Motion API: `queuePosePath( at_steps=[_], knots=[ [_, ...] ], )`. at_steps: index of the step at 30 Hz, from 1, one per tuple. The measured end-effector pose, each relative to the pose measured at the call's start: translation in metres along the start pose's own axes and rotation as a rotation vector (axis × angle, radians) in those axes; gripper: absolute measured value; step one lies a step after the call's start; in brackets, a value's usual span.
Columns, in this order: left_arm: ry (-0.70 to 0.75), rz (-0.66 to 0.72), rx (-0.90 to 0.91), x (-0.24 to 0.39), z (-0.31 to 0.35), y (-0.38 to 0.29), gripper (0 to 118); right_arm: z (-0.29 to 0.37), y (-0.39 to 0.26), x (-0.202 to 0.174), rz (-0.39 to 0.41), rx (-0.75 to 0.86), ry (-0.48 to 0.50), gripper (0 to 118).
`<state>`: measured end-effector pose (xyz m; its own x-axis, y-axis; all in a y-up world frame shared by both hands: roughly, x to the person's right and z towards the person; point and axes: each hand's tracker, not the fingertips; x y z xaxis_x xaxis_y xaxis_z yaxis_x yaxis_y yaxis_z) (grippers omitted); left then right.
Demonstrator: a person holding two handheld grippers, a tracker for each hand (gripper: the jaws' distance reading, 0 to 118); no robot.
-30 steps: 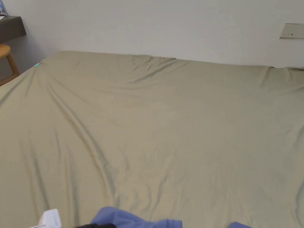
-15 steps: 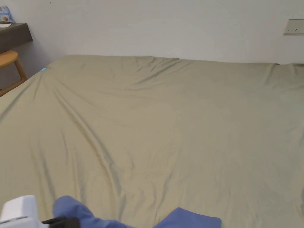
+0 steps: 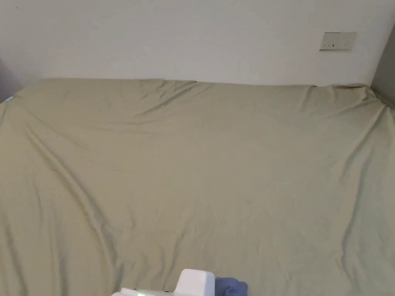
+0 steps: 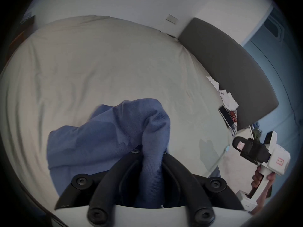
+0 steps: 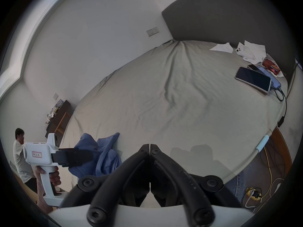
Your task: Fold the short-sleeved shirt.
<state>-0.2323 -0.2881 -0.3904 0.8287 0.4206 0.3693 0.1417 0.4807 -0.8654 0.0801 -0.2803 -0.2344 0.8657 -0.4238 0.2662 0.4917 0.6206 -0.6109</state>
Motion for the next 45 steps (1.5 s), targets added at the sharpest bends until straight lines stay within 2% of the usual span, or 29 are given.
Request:
queuePosePath(
  at_steps=[2, 4, 6, 8, 10, 11, 12, 14, 15, 17, 21, 26, 29, 32, 35, 37, 38, 42, 43, 45],
  knots=[
    [0.023, -0.056, -0.023, 0.009, -0.01, -0.004, 13, -0.001, 0.001, 0.002, -0.008, -0.001, -0.016, 1],
    [-0.019, -0.078, -0.039, 0.013, -0.01, -0.009, 34, -0.002, 0.001, 0.002, -0.012, -0.003, -0.023, 1],
    [-0.144, -0.003, -0.024, 0.009, 0.003, -0.006, 56, -0.004, 0.0, 0.004, -0.016, -0.005, -0.015, 1],
    [-0.257, 0.105, 0.031, 0.0, 0.021, -0.001, 59, -0.006, 0.001, 0.002, -0.01, -0.015, -0.003, 1],
    [-0.305, 0.206, 0.093, -0.015, 0.037, 0.004, 59, -0.008, 0.003, -0.001, 0.001, -0.023, 0.0, 1],
    [-0.293, 0.236, 0.131, -0.025, 0.046, 0.004, 58, -0.009, 0.003, -0.002, 0.005, -0.025, 0.001, 1],
    [-0.254, 0.246, 0.171, -0.032, 0.052, 0.004, 47, -0.009, 0.003, -0.003, 0.007, -0.025, 0.004, 1],
    [-0.135, 0.226, 0.19, -0.045, 0.054, 0.001, 11, -0.01, 0.004, -0.004, 0.004, -0.026, 0.017, 1],
    [-0.017, 0.213, 0.161, -0.05, 0.048, 0.0, 3, -0.011, 0.005, -0.005, 0.004, -0.029, 0.023, 1],
    [0.069, 0.164, 0.079, -0.05, 0.033, -0.002, 3, -0.012, 0.007, -0.007, 0.016, -0.029, 0.03, 1],
    [-0.035, 0.202, 0.001, -0.043, -0.004, -0.011, 3, -0.011, 0.007, -0.01, 0.033, -0.018, 0.043, 1],
    [0.015, 0.103, -0.024, -0.016, -0.049, -0.018, 2, -0.011, 0.001, -0.009, 0.016, -0.027, 0.051, 1],
    [0.011, 0.118, -0.008, -0.008, -0.052, -0.016, 1, -0.016, -0.004, -0.012, 0.034, -0.055, 0.052, 1],
    [0.003, 0.128, 0.015, -0.007, -0.032, -0.018, 2, -0.027, -0.004, -0.029, 0.079, -0.083, 0.105, 1],
    [-0.146, 0.247, 0.172, -0.02, 0.023, -0.036, 2, -0.044, -0.003, -0.065, 0.166, -0.101, 0.224, 1],
    [-0.19, 0.307, 0.268, -0.036, 0.06, -0.053, 2, -0.063, -0.005, -0.092, 0.23, -0.121, 0.307, 1],
    [-0.191, 0.32, 0.311, -0.045, 0.077, -0.062, 2, -0.075, -0.007, -0.106, 0.246, -0.142, 0.352, 1],
    [-0.063, 0.386, 0.403, -0.081, 0.119, -0.088, 2, -0.129, -0.024, -0.142, 0.227, -0.292, 0.525, 0],
    [-0.05, 0.424, 0.413, -0.089, 0.123, -0.092, 2, -0.141, -0.029, -0.144, 0.223, -0.327, 0.543, 0],
    [-0.009, 0.505, 0.439, -0.103, 0.127, -0.101, 2, -0.162, -0.042, -0.146, 0.232, -0.419, 0.48, 0]
  ],
)
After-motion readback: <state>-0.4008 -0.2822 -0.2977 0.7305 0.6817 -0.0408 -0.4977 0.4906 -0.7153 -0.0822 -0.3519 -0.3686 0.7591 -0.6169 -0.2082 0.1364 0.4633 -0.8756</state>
